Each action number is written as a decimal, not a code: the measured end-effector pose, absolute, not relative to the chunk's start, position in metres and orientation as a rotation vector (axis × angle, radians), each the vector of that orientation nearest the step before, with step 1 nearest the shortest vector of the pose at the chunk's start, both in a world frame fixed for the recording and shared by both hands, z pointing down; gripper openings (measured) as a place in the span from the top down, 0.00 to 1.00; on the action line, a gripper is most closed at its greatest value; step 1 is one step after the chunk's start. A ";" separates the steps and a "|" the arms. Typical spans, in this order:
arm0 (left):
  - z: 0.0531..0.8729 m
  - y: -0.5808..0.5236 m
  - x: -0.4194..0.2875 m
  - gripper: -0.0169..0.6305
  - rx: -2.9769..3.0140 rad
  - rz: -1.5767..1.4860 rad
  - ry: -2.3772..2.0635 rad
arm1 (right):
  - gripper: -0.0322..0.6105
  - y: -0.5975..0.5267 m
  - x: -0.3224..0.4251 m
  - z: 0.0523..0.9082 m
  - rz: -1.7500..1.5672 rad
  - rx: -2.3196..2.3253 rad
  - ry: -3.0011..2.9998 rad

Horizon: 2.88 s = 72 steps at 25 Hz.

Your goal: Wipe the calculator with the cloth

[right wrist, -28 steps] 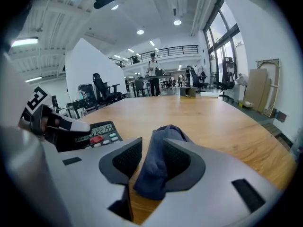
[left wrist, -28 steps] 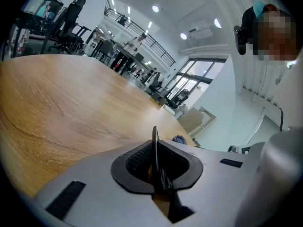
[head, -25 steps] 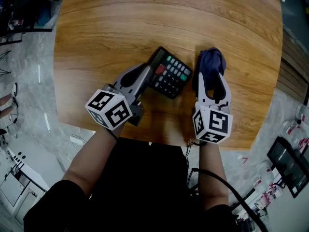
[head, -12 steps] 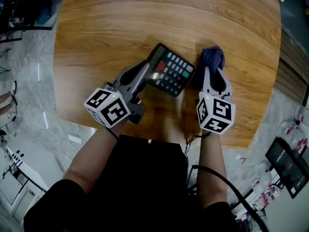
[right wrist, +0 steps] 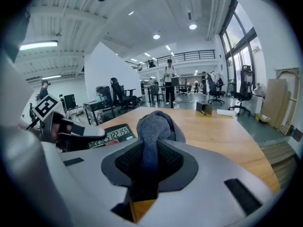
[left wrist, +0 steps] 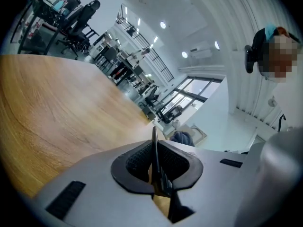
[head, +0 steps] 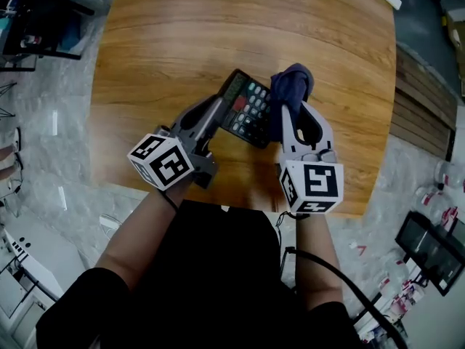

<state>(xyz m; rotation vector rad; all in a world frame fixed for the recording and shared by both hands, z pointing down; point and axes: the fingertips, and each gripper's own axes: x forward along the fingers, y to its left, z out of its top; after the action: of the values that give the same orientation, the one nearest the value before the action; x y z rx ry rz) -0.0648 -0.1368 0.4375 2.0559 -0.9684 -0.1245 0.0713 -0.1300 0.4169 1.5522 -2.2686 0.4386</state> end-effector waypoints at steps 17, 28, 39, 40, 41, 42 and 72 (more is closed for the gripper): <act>0.410 -0.120 -0.061 0.91 2.049 -0.206 -1.006 | 0.83 -0.033 -0.028 0.394 0.529 1.242 -2.454; 0.396 -0.104 -0.060 0.91 2.082 -0.196 -0.972 | 0.83 -0.052 0.031 0.395 0.500 1.426 -2.342; 0.388 -0.096 -0.066 0.91 2.092 -0.192 -0.972 | 0.83 -0.090 0.108 0.372 0.358 1.641 -2.199; 0.387 -0.096 -0.066 0.91 2.092 -0.194 -0.973 | 0.83 -0.090 0.104 0.371 0.347 1.630 -2.201; 0.386 -0.096 -0.066 0.91 2.091 -0.198 -0.973 | 0.83 -0.088 0.099 0.372 0.340 1.614 -2.206; 0.386 -0.096 -0.066 0.91 2.090 -0.201 -0.971 | 0.83 -0.086 0.092 0.374 0.337 1.592 -2.211; 0.390 -0.080 -0.059 0.91 2.117 -0.163 -0.925 | 0.83 -0.052 0.057 0.390 0.420 1.484 -2.246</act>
<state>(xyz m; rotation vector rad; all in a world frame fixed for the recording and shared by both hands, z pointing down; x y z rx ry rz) -0.0591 -0.0800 0.3898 2.1174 -0.9247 -0.1627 0.0572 -0.0521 0.3900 1.4838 -2.2464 0.4205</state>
